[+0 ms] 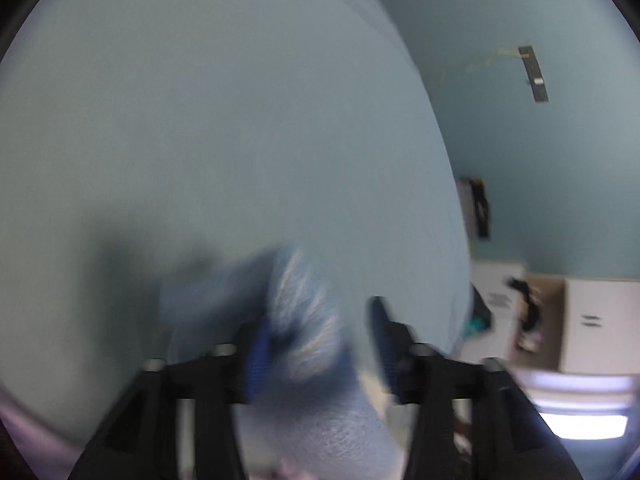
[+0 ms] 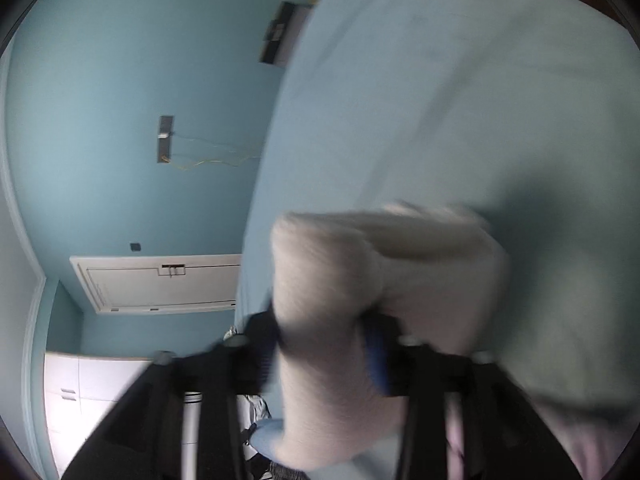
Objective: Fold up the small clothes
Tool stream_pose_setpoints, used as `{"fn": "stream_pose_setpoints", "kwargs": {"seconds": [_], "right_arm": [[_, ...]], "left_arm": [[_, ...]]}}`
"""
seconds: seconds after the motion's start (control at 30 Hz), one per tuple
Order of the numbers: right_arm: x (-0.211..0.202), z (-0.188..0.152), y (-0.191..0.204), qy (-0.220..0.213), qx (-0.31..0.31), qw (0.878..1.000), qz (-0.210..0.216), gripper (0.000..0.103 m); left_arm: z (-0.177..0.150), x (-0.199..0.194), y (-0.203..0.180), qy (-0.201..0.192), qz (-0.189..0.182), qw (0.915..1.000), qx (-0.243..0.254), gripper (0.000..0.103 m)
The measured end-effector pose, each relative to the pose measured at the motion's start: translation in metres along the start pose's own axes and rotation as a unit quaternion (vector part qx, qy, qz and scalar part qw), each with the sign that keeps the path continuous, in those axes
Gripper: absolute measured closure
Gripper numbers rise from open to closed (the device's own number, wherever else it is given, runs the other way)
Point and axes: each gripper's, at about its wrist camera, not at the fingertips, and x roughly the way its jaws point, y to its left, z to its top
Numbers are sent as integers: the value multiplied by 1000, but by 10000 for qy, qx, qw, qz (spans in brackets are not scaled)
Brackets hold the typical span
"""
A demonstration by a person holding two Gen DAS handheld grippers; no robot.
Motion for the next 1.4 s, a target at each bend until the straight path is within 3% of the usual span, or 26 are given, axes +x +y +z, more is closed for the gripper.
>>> {"fn": "stream_pose_setpoints", "kwargs": {"seconds": [0.03, 0.07, 0.13, 0.23, 0.33, 0.37, 0.5, 0.57, 0.63, 0.7, 0.73, 0.77, 0.8, 0.83, 0.9, 0.97, 1.0, 1.03, 1.07, 1.13, 1.2, 1.27, 1.33, 1.4], "right_arm": [[16, 12, 0, 69, -15, 10000, 43, 34], [28, 19, -3, 182, -9, 9998, -19, 34], [35, 19, -9, 117, -155, 9993, -329, 33], [39, 8, -17, -143, -1011, 9859, -1323, 33], [49, 5, -38, -153, -1454, 9726, -1809, 33], [54, 5, -43, -147, -1518, 9708, -1854, 33], [71, 2, -51, 103, -1766, 9715, -1580, 33], [88, 5, -44, 228, -2009, 9636, -1748, 33], [100, 1, -39, 481, -2277, 9547, -1854, 33], [103, -14, -31, 379, -2839, 9358, -2056, 33], [109, -23, -29, 431, -3196, 9195, -2248, 35], [118, -32, -30, 509, -3565, 8966, -2579, 47], [124, -40, -33, 562, -3813, 8782, -2831, 52], [123, -46, -35, 522, -3937, 8707, -2902, 60], [112, -53, -32, 441, -3946, 8719, -2866, 70], [94, -63, -34, 314, -3826, 8803, -2789, 72], [92, -68, -40, 268, -3855, 8771, -2853, 72], [93, -73, -46, 183, -3946, 8694, -2970, 70], [95, -76, -52, 15, -4042, 8611, -3083, 55], [89, -74, -54, -336, -3921, 8587, -3282, 33], [78, -74, -44, -685, -3585, 8683, -3359, 31], [69, -82, -22, -1002, -3625, 8688, -3221, 30], [74, -104, 6, -1048, -4074, 8576, -2960, 26], [85, -127, 20, -901, -4531, 8376, -2914, 17]], "left_arm": [[3, 5, -5, -120, 143, 9998, 71, 13], [4, 11, -10, -222, 368, 9989, 194, 5], [-5, 17, -12, -288, 664, 9961, 500, 5], [-34, 32, -22, -297, 1184, 9798, 1583, 5], [-73, 57, -32, -447, 1866, 9392, 2849, 5], [-91, 72, -36, -416, 2079, 9186, 3335, 5], [-134, 119, -37, -229, 2603, 8603, 4377, 4], [-146, 126, -34, -649, 2779, 8435, 4552, 0], [-153, 133, -34, -870, 2746, 8388, 4621, 0], [-152, 135, -26, -827, 2736, 8380, 4648, 0], [-149, 133, -21, -765, 2710, 8410, 4620, 0], [-145, 136, -21, -687, 2659, 8470, 4552, 0], [-141, 137, -19, -613, 2621, 8521, 4489, 0], [-136, 134, -13, -551, 2599, 8553, 4448, 0], [-135, 135, -11, -501, 2568, 8543, 4492, 0], [-135, 133, -6, -507, 2553, 8482, 4613, 0], [-136, 119, -4, -480, 2550, 8461, 4655, 0], [-135, 116, -4, -476, 2573, 8452, 4660, 0], [-132, 114, -10, -505, 2644, 8436, 4647, 0], [-132, 104, -19, -636, 2871, 8342, 4665, 0], [-150, 87, -28, -827, 2897, 8223, 4827, 0], [-172, 67, -37, -950, 2572, 8211, 5006, 0], [-195, 56, -47, -950, 2214, 8253, 5108, 0], [-217, 58, -54, -800, 1893, 8292, 5198, 0]]}}
